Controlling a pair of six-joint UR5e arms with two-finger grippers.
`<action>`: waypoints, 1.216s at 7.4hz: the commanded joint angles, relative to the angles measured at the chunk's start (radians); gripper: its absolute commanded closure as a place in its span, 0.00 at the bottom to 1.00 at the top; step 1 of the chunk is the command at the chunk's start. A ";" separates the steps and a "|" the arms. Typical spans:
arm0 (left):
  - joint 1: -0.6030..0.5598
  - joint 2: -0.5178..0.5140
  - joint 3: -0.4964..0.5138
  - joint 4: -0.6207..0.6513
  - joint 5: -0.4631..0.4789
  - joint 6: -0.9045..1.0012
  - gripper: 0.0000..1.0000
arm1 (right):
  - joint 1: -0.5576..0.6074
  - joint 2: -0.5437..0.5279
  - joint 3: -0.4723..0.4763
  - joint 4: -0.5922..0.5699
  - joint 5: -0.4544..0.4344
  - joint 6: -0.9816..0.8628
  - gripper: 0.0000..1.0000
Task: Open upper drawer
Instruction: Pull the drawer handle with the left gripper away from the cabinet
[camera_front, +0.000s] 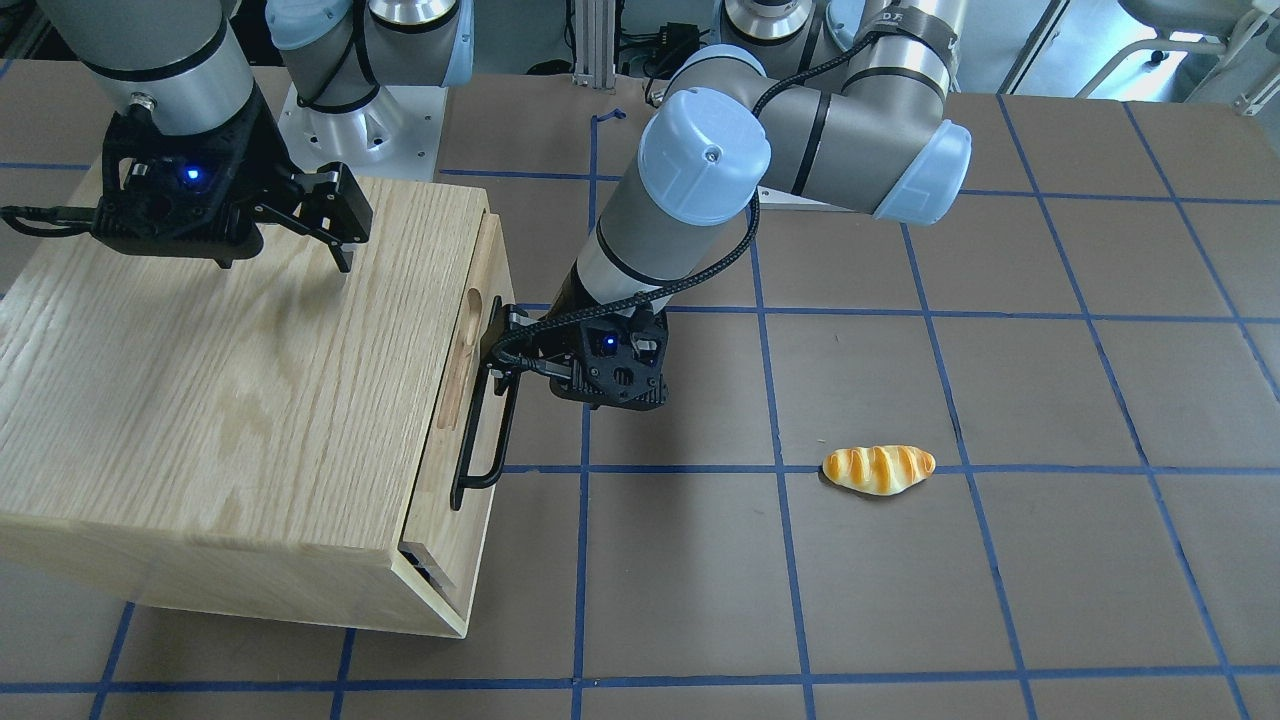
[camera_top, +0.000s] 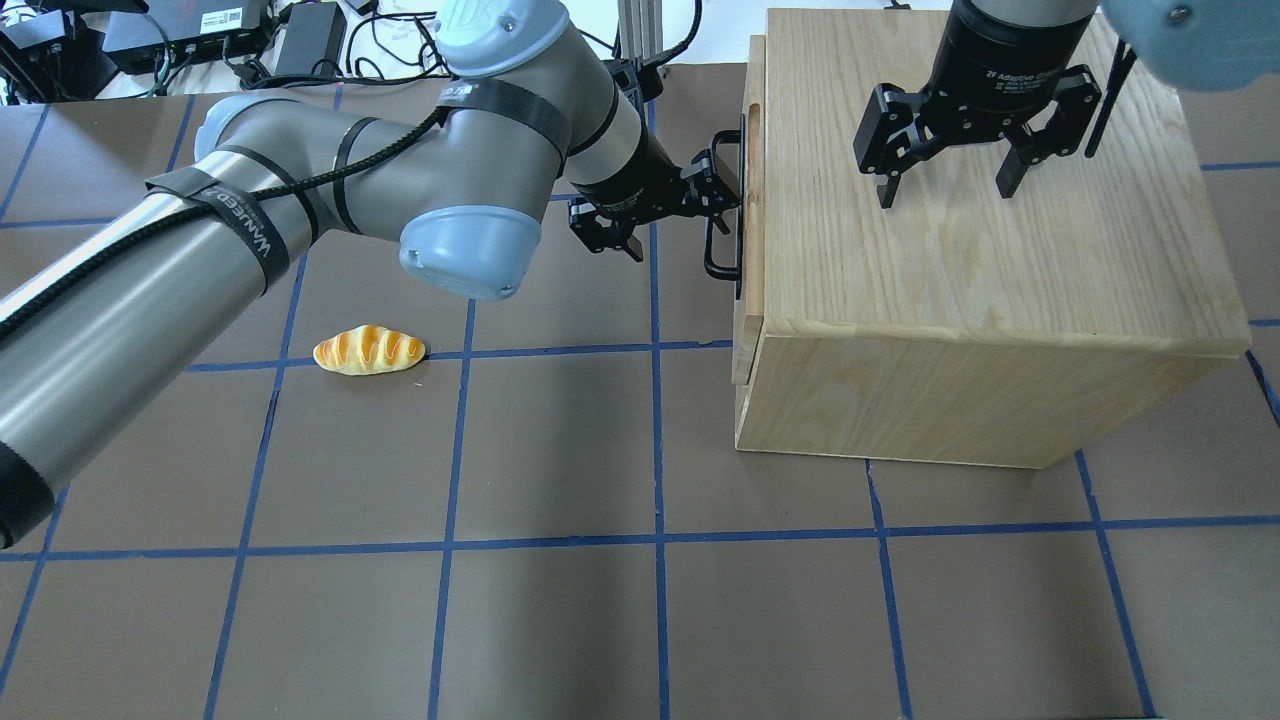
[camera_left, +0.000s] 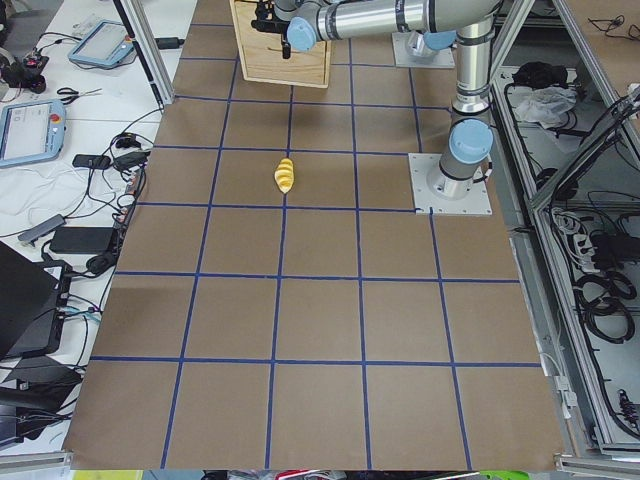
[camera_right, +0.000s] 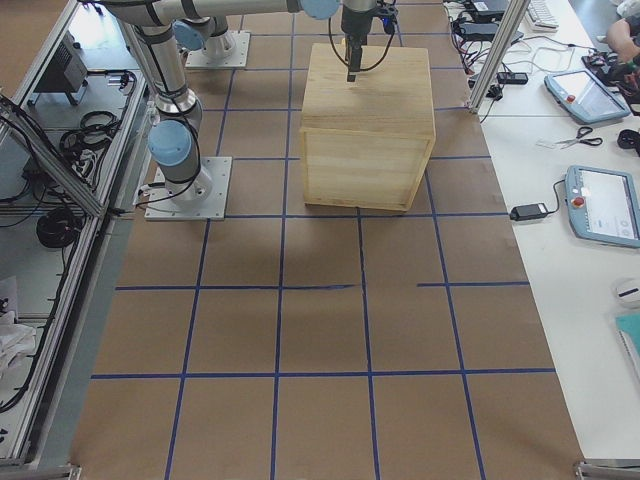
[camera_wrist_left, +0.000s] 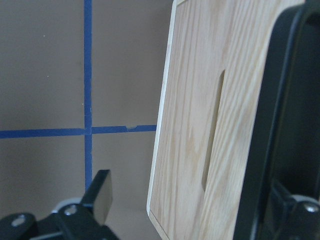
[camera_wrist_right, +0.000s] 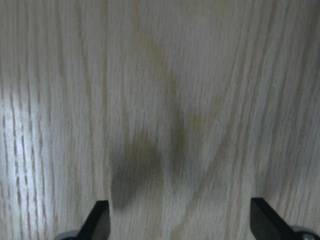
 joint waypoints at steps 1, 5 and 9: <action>0.007 0.012 -0.004 -0.012 0.007 0.043 0.00 | -0.001 0.000 0.000 0.000 0.000 0.000 0.00; 0.051 0.026 -0.004 -0.089 0.057 0.152 0.00 | -0.001 0.000 0.000 0.000 0.000 -0.001 0.00; 0.132 0.061 -0.004 -0.194 0.057 0.263 0.00 | 0.001 0.000 0.000 0.000 0.000 0.000 0.00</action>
